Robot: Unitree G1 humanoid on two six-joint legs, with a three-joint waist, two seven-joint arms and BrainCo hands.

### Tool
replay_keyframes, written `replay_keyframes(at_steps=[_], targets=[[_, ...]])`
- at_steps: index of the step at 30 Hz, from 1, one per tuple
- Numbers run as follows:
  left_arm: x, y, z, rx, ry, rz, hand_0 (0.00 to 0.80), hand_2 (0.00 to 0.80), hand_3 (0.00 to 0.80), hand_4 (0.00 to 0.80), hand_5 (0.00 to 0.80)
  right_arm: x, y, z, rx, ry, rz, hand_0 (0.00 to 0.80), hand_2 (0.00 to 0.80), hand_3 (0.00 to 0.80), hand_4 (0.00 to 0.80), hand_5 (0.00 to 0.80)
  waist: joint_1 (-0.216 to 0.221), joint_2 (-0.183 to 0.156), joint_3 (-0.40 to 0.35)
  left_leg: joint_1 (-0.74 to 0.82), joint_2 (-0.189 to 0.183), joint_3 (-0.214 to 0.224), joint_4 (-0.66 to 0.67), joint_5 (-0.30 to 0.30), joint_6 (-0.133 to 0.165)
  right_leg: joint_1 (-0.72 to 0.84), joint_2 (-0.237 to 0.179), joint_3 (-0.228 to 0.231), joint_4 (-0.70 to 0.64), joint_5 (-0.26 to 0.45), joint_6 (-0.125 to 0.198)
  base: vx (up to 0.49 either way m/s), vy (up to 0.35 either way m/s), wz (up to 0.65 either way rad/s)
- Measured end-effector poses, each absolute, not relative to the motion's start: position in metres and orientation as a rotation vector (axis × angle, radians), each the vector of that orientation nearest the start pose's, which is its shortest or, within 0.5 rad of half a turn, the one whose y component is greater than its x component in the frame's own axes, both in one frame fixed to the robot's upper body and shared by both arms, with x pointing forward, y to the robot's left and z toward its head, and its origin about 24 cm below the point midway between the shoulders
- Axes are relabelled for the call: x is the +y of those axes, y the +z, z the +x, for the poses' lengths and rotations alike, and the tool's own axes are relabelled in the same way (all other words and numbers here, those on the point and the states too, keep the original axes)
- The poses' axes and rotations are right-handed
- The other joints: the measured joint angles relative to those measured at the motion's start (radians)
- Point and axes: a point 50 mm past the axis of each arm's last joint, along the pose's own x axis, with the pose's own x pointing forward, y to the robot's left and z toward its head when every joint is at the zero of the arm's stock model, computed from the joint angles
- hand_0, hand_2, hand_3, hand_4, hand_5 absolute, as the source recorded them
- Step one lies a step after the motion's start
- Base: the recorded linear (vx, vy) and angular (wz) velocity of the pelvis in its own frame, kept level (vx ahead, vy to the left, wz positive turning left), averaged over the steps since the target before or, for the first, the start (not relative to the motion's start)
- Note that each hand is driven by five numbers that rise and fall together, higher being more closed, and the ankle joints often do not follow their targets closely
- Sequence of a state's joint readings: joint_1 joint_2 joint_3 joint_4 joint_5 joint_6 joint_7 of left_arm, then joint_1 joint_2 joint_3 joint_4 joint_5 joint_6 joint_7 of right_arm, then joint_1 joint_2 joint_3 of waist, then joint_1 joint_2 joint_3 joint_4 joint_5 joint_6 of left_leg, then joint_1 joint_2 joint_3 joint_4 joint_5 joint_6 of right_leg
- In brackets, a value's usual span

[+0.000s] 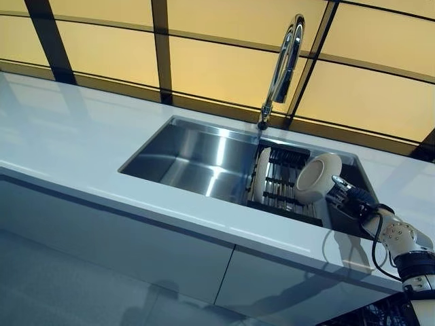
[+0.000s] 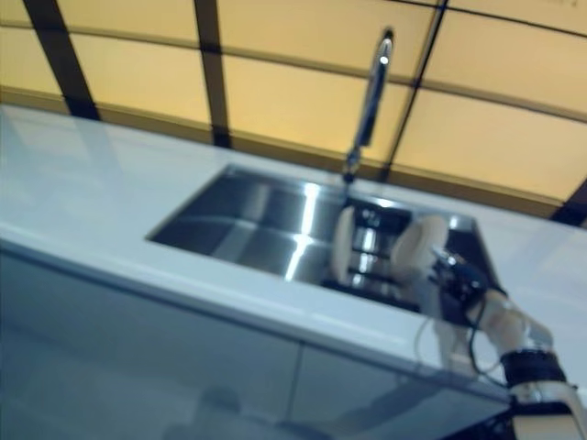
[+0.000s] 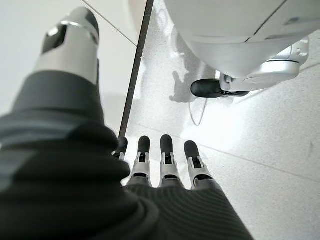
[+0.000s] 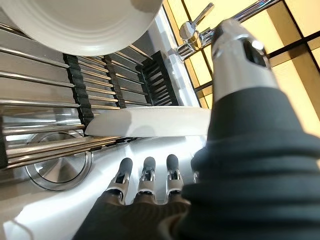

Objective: Take plates into dishwasher

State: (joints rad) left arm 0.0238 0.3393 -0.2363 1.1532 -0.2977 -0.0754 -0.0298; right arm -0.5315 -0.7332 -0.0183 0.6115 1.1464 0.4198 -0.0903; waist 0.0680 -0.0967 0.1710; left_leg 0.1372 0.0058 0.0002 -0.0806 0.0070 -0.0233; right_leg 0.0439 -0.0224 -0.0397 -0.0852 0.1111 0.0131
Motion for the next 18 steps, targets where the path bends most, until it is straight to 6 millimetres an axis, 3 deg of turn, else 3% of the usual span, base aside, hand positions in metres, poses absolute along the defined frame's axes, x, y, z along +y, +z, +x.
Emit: replay_keyframes(at_steps=[8,18], targets=[[0.255,-0.148,0.104,1.094,0.099,0.167,0.0,0.0,0.0,0.0,0.0,-0.299,0.111,0.34,0.307,-0.196,0.5,0.0,0.0,0.0,0.0,0.0,0.0,0.016,0.02,-0.003,-0.002,-0.001,0.004,0.0,0.0,0.0,-0.002,-0.001,0.0,0.0,0.0,0.013,0.003,0.0],[0.254,-0.147,0.107,1.08,0.093,0.164,0.0,0.0,0.0,0.0,0.0,-0.299,0.116,0.344,0.3,-0.217,0.487,0.0,0.0,0.0,0.0,0.0,0.0,0.041,0.036,-0.006,-0.002,-0.003,0.007,0.0,0.0,0.0,-0.002,-0.004,0.0,0.003,-0.004,0.0,0.0,0.0]])
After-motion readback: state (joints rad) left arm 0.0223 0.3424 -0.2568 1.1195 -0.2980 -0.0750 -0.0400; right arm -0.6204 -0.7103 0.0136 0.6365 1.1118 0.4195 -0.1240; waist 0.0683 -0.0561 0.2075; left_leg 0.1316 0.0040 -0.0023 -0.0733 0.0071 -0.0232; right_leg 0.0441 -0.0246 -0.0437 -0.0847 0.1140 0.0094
